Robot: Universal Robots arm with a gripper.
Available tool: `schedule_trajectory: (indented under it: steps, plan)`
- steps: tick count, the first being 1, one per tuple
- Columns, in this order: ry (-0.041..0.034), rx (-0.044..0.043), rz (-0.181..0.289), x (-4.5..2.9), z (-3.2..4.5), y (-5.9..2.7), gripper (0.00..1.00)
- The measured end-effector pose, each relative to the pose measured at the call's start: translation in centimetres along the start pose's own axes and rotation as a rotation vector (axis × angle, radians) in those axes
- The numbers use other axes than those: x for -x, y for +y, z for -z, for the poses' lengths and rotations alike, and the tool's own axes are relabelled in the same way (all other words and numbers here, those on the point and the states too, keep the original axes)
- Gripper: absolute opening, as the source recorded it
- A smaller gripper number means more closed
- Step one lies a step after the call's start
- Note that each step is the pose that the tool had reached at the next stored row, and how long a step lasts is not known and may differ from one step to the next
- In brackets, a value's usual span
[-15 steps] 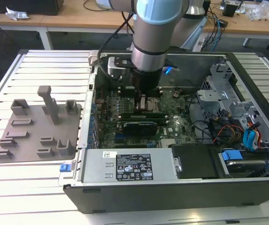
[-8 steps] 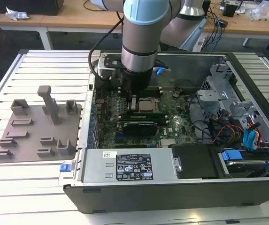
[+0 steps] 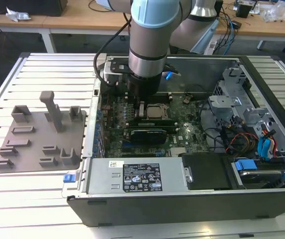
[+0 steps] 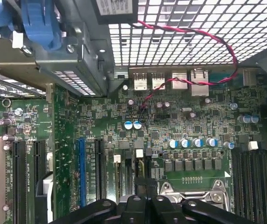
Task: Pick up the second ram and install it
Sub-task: 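Press down the second ram until it locks into place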
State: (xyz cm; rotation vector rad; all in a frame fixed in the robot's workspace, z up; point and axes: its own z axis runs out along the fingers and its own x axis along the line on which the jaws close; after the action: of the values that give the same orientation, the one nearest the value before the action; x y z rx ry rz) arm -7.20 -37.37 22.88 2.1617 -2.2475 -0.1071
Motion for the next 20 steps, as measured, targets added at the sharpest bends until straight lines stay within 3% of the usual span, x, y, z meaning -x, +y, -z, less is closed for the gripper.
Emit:
schedule_trajectory:
  steps: [2,4,5,13,15,17,20]
  plan:
    - [-0.0039,-0.0006,0.0,0.01,0.11,0.0,0.1]
    - [-0.0042,-0.0001,0.0,0.05,1.56,0.1,0.1]
    - [-0.0043,-0.0001,0.0,0.06,1.69,0.11,0.1]
    - [-0.005,0.0002,0.0,0.01,0.58,0.02,0.1]
    - [-0.0053,0.0028,0.0,0.07,0.66,-1.4,0.1]
    - [-0.0057,0.0074,0.0,0.11,0.71,-2.27,0.1]
    - [-0.0072,0.0227,0.0,0.19,0.84,-4.43,0.1]
